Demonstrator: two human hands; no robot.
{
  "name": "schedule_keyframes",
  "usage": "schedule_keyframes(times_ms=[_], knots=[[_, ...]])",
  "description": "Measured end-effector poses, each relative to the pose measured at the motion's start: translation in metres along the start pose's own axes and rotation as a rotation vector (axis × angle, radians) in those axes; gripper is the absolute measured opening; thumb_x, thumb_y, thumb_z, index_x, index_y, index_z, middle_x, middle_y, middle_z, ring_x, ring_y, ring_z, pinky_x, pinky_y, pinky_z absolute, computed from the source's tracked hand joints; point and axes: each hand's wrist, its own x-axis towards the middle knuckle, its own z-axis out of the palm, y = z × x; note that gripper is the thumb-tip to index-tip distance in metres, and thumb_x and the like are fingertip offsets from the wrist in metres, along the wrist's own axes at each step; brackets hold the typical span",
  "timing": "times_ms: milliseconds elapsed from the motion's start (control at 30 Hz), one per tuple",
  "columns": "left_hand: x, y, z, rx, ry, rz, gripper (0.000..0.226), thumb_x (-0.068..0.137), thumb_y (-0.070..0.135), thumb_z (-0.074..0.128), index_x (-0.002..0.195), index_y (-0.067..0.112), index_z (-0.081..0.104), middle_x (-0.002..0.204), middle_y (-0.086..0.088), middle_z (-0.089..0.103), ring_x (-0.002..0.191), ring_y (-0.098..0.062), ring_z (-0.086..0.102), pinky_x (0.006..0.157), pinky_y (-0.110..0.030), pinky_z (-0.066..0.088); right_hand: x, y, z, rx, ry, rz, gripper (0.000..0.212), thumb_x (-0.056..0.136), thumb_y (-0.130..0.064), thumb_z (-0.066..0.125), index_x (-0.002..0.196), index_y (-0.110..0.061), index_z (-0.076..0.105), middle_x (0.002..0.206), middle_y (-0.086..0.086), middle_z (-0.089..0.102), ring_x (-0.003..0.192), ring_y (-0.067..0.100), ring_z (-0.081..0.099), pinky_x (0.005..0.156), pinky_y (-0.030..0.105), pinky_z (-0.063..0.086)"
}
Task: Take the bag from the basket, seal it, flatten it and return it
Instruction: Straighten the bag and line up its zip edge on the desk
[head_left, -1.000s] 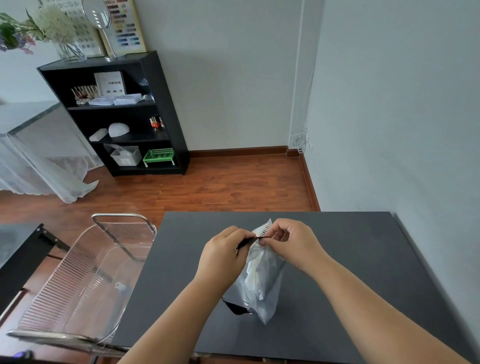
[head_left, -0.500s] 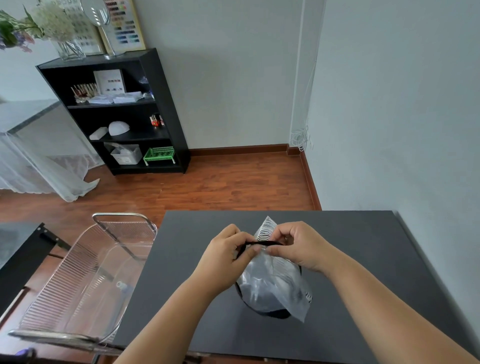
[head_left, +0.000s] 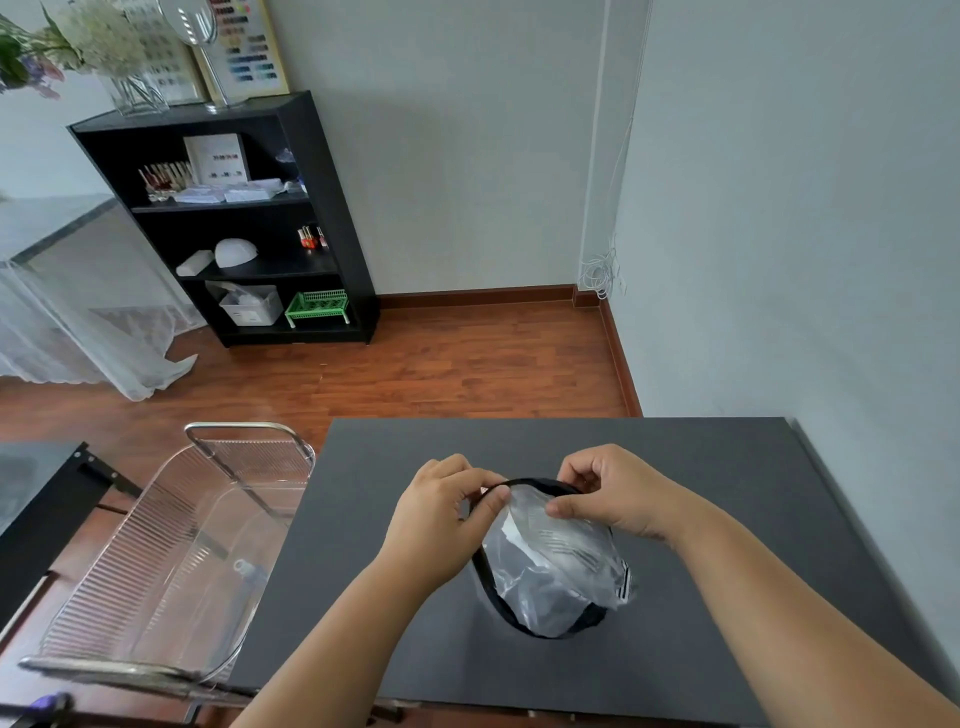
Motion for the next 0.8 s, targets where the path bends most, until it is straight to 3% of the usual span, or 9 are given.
schedule_keyframes(times_ms=[133,267,467,567,667,800], knots=[[0.007,0.001,0.001,-0.162,-0.113,-0.049,0.007,0.088,0.041,0.066,0.086,0.036,0.071,0.084,0.012,0.059,0.085,-0.005,0.057,0.074,-0.014,0.042,0.003,-0.003,0.008,-0.088,-0.004,-0.051,0.026,0.071,-0.033,0.085,0.066,-0.019,0.064,0.055,-0.014,0.052,0.051,0.002,0.044,0.052,0.015,0.037],[0.013,0.000,0.003,-0.202,-0.252,-0.064,0.009,0.081,0.035,0.073,0.089,0.037,0.067,0.087,0.016,0.068,0.082,-0.001,0.063,0.073,-0.018,0.050,0.004,-0.001,0.011,-0.121,0.035,-0.056,0.020,0.071,-0.029,0.084,0.066,-0.022,0.065,0.056,-0.015,0.055,0.052,0.000,0.046,0.054,0.014,0.037],[0.011,-0.003,0.009,-0.092,-0.091,-0.041,0.010,0.086,0.022,0.067,0.082,0.032,0.068,0.076,0.014,0.066,0.076,-0.004,0.062,0.068,-0.017,0.048,-0.006,0.009,-0.001,0.127,-0.201,0.112,0.021,0.074,-0.031,0.084,0.082,-0.014,0.074,0.068,-0.004,0.064,0.064,0.008,0.055,0.061,0.020,0.044],[0.009,-0.005,0.006,-0.159,-0.099,-0.042,0.013,0.081,0.017,0.070,0.076,0.029,0.067,0.080,0.013,0.066,0.079,-0.005,0.064,0.069,-0.014,0.048,-0.010,0.017,-0.003,0.070,-0.101,0.102,0.020,0.075,-0.035,0.083,0.067,-0.022,0.071,0.060,-0.007,0.056,0.058,0.008,0.047,0.057,0.019,0.037],[0.010,-0.003,0.003,-0.249,-0.285,-0.008,0.014,0.077,0.015,0.073,0.070,0.022,0.065,0.088,0.011,0.068,0.087,-0.004,0.066,0.075,-0.019,0.053,-0.009,0.018,0.000,-0.050,-0.012,0.064,0.022,0.075,-0.034,0.083,0.064,-0.021,0.070,0.056,-0.009,0.054,0.054,0.005,0.045,0.053,0.018,0.035],[0.014,0.005,0.009,-0.134,-0.311,0.013,0.006,0.081,0.024,0.073,0.085,0.027,0.070,0.081,0.014,0.069,0.079,0.000,0.065,0.073,-0.023,0.054,-0.004,0.010,0.007,-0.154,0.006,0.022,0.018,0.074,-0.032,0.081,0.069,-0.018,0.070,0.055,-0.012,0.054,0.050,0.002,0.045,0.051,0.017,0.036]])
